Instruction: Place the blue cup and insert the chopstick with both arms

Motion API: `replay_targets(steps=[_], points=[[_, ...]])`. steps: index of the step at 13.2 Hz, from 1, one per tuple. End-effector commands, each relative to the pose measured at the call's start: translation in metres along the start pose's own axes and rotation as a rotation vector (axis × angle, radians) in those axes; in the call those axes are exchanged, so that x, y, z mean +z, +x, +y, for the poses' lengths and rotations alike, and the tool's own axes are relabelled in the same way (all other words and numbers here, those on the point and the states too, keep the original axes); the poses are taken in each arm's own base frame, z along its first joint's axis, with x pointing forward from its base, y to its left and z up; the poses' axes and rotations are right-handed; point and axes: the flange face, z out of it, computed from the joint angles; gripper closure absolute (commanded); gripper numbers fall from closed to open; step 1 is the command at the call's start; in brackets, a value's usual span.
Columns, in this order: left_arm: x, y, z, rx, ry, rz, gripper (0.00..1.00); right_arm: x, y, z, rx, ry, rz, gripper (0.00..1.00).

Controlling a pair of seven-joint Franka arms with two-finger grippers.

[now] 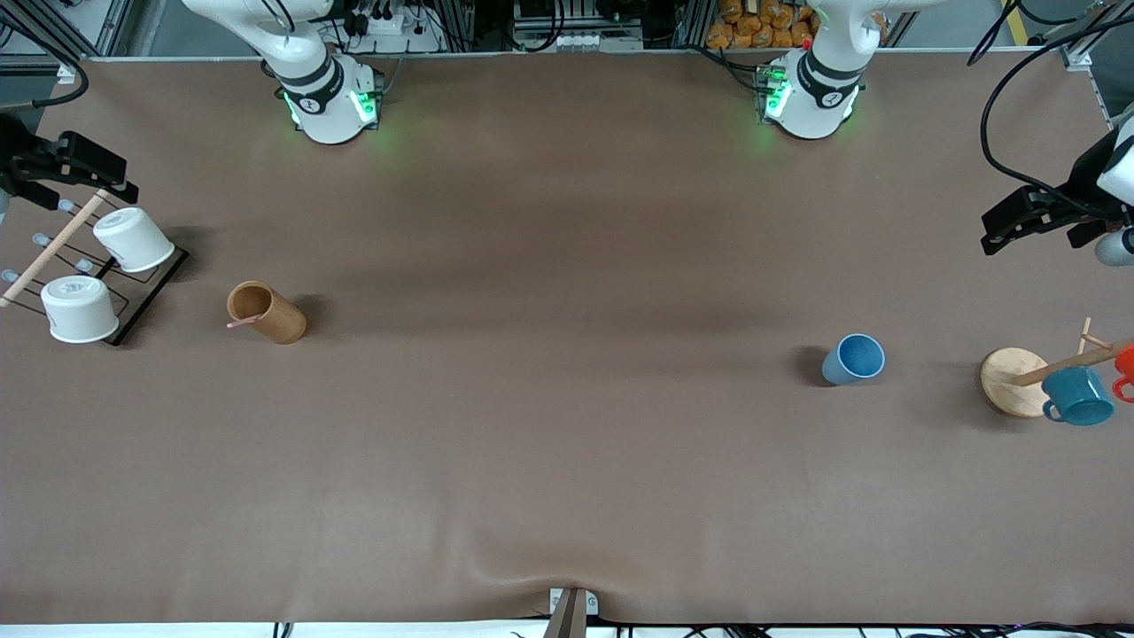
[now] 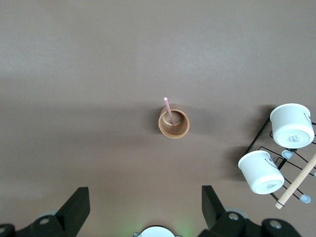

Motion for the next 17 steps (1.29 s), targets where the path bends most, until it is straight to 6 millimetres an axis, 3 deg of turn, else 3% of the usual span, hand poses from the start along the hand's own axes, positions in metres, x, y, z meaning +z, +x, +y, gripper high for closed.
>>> replay_targets(steps=[1,10,14,17], points=[[-0.004,-0.005,-0.007,-0.002,-0.013,-0.019,0.00,-0.005,-0.005,-0.001,-0.001,-0.012,0.002,0.00],[0.013,0.002,-0.009,-0.009,-0.013,-0.048,0.00,-0.005,-0.004,-0.001,-0.001,-0.012,0.000,0.00],[0.053,0.010,-0.005,-0.002,-0.010,-0.089,0.00,-0.004,-0.004,-0.001,-0.001,-0.012,-0.001,0.00],[0.115,0.014,0.000,0.004,-0.013,-0.074,0.00,-0.004,-0.004,-0.001,-0.002,-0.012,-0.001,0.00]])
